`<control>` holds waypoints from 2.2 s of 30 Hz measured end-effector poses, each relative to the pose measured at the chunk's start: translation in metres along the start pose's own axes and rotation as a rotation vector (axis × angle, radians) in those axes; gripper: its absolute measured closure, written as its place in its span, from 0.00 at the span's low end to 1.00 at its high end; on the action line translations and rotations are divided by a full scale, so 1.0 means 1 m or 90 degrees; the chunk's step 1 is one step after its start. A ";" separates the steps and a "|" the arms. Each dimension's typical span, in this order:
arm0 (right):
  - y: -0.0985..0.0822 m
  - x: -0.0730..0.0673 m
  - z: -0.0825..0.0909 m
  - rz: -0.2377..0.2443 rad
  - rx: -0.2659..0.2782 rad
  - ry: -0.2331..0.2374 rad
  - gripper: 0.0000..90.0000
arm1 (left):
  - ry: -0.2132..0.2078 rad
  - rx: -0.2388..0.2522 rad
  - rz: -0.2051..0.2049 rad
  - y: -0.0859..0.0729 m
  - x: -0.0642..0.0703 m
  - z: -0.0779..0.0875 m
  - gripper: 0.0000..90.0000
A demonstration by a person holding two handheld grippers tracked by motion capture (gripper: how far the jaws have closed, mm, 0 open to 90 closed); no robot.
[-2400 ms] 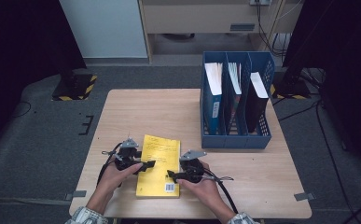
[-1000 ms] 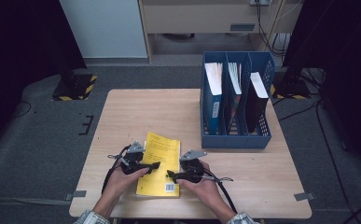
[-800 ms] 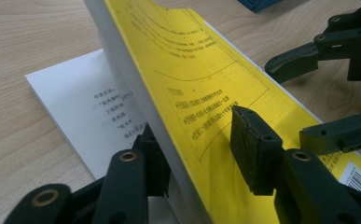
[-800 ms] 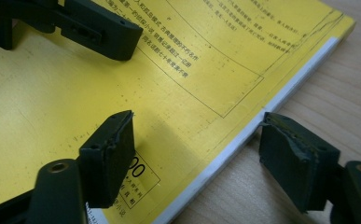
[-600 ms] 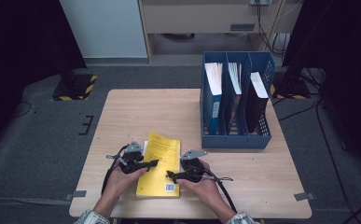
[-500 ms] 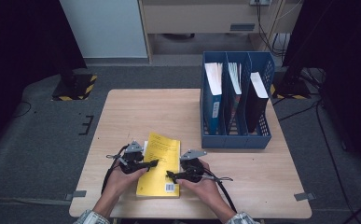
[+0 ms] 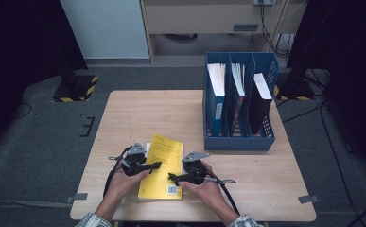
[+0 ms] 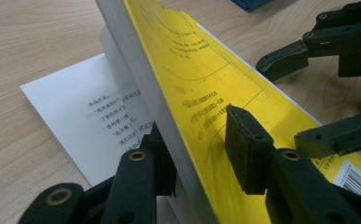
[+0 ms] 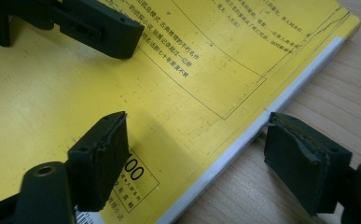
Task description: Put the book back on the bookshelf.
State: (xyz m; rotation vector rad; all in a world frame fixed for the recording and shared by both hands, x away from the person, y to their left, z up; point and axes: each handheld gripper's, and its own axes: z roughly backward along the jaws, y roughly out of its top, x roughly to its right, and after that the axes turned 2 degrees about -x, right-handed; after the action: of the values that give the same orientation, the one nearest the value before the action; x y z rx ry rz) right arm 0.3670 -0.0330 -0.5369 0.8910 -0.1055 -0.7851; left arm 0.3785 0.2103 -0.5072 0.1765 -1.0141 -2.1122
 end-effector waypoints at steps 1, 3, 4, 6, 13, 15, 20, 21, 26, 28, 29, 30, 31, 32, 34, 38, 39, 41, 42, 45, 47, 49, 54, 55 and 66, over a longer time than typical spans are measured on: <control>0.000 0.000 0.000 0.000 -0.001 0.001 0.24 | -0.001 0.002 0.001 0.000 0.000 0.000 0.75; 0.001 0.001 0.000 0.002 -0.005 0.004 0.23 | -0.004 0.006 0.007 0.001 0.000 0.001 0.77; 0.001 0.001 0.000 0.002 -0.005 0.004 0.22 | -0.007 0.010 0.014 0.001 0.000 0.002 0.79; 0.001 0.001 0.000 0.003 -0.010 0.005 0.20 | -0.006 0.011 0.011 0.002 0.002 0.002 0.80; 0.004 0.006 0.001 -0.012 -0.019 0.022 0.13 | -0.019 0.038 0.011 0.005 0.005 0.007 0.84; 0.005 0.007 0.001 -0.018 -0.018 0.030 0.12 | -0.020 0.049 0.009 0.006 0.006 0.010 0.85; 0.007 0.009 0.000 -0.025 -0.018 0.047 0.09 | -0.017 0.067 0.003 0.008 0.009 0.015 0.86; 0.007 0.009 0.000 -0.032 -0.019 0.056 0.09 | -0.019 0.071 0.002 0.008 0.009 0.017 0.86; 0.009 0.009 -0.004 -0.033 -0.012 0.088 0.08 | -0.027 0.089 -0.001 0.009 0.010 0.023 0.88; 0.010 0.009 -0.005 -0.033 -0.011 0.100 0.08 | -0.030 0.091 -0.002 0.009 0.010 0.025 0.88; 0.009 0.009 -0.006 -0.035 -0.013 0.108 0.08 | -0.032 0.091 -0.002 0.009 0.010 0.025 0.88; 0.009 0.009 -0.007 -0.038 -0.016 0.113 0.08 | -0.034 0.090 -0.001 0.008 0.009 0.025 0.88; 0.009 0.008 -0.007 -0.035 -0.015 0.114 0.08 | -0.036 0.090 0.001 0.008 0.007 0.024 0.88; 0.009 0.009 -0.007 -0.034 -0.015 0.115 0.08 | -0.037 0.089 0.002 0.007 0.006 0.024 0.88; 0.009 0.009 -0.007 -0.035 -0.016 0.115 0.09 | -0.038 0.082 0.008 0.005 0.002 0.022 0.86; 0.008 0.009 -0.007 -0.029 -0.008 0.111 0.10 | -0.013 0.060 0.018 0.001 -0.004 0.015 0.74; 0.007 0.009 -0.008 -0.031 -0.006 0.111 0.10 | -0.009 0.053 0.013 0.000 -0.005 0.013 0.70; 0.007 0.009 -0.008 -0.033 -0.004 0.112 0.10 | -0.001 0.041 0.007 -0.001 -0.006 0.010 0.65; 0.007 0.009 -0.008 -0.033 -0.003 0.111 0.10 | 0.004 0.037 0.007 -0.002 -0.007 0.008 0.63; 0.007 0.010 -0.008 -0.032 -0.001 0.113 0.10 | -0.001 0.025 0.017 -0.004 -0.011 0.004 0.58; 0.008 0.011 -0.008 -0.038 0.000 0.114 0.10 | -0.007 0.023 0.015 -0.005 -0.013 0.003 0.58; 0.009 0.011 -0.009 -0.034 -0.003 0.114 0.10 | -0.007 0.020 0.016 -0.005 -0.013 0.002 0.57; 0.014 0.013 -0.012 -0.058 -0.005 0.114 0.14 | -0.009 0.012 0.011 -0.005 -0.011 -0.001 0.55; 0.015 0.013 -0.012 -0.061 -0.005 0.115 0.15 | -0.012 0.012 0.012 -0.006 -0.011 -0.001 0.54; 0.015 0.010 -0.017 -0.043 0.007 0.090 0.23 | 0.021 0.008 0.019 -0.007 -0.013 -0.002 0.33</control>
State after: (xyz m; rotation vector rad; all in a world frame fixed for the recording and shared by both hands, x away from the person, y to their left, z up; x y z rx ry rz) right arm 0.3890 -0.0225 -0.5391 0.9620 0.0441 -0.7820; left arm 0.3846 0.2202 -0.5159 0.2003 -1.0055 -2.0694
